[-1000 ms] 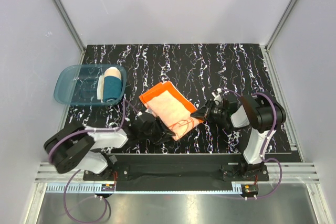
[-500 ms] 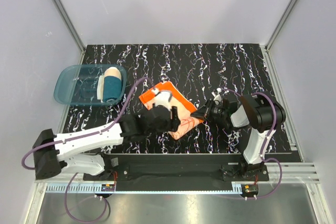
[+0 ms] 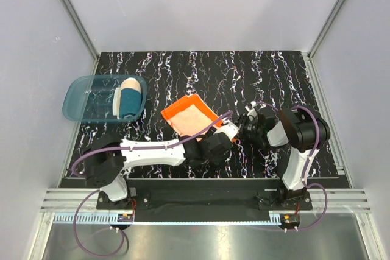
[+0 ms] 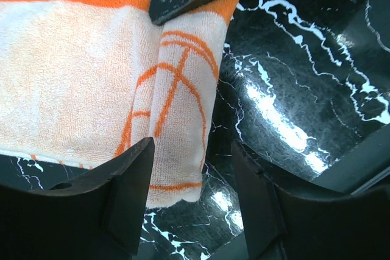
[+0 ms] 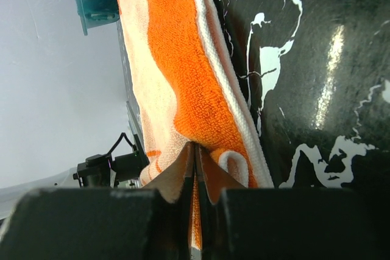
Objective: Roll the towels
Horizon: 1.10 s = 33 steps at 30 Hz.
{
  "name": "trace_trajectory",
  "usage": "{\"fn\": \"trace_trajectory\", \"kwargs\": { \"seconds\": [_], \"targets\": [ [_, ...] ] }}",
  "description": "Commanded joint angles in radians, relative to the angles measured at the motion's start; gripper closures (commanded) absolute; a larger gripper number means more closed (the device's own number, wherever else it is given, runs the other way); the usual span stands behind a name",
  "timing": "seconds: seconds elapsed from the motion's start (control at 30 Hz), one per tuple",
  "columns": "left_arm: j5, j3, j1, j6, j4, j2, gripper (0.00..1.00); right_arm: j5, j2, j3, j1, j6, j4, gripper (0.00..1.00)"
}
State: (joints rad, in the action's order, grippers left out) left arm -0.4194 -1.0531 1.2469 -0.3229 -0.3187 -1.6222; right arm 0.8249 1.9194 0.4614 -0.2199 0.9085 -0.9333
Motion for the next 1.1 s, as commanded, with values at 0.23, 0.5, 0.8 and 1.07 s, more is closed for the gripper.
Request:
{"fn": "trace_trajectory", "kwargs": {
  "seconds": [0.23, 0.5, 0.8, 1.07],
  "targets": [
    [0.014, 0.08, -0.007, -0.002, 0.136, -0.033, 0.42, -0.093, 0.061, 0.019, -0.006, -0.072, 0.096, 0.93],
    [0.033, 0.169, -0.061, -0.063, 0.181, -0.045, 0.41, -0.096, 0.058, 0.025, -0.006, -0.076, 0.125, 0.93],
    [0.152, 0.232, -0.092, -0.056, 0.204, -0.007, 0.5, -0.104, 0.059, 0.042, -0.007, -0.069, 0.157, 0.94],
    [0.206, 0.292, -0.09, -0.09, 0.225, 0.002, 0.86, -0.122, -0.052, 0.088, -0.006, -0.108, 0.357, 0.95]
  ]
}}
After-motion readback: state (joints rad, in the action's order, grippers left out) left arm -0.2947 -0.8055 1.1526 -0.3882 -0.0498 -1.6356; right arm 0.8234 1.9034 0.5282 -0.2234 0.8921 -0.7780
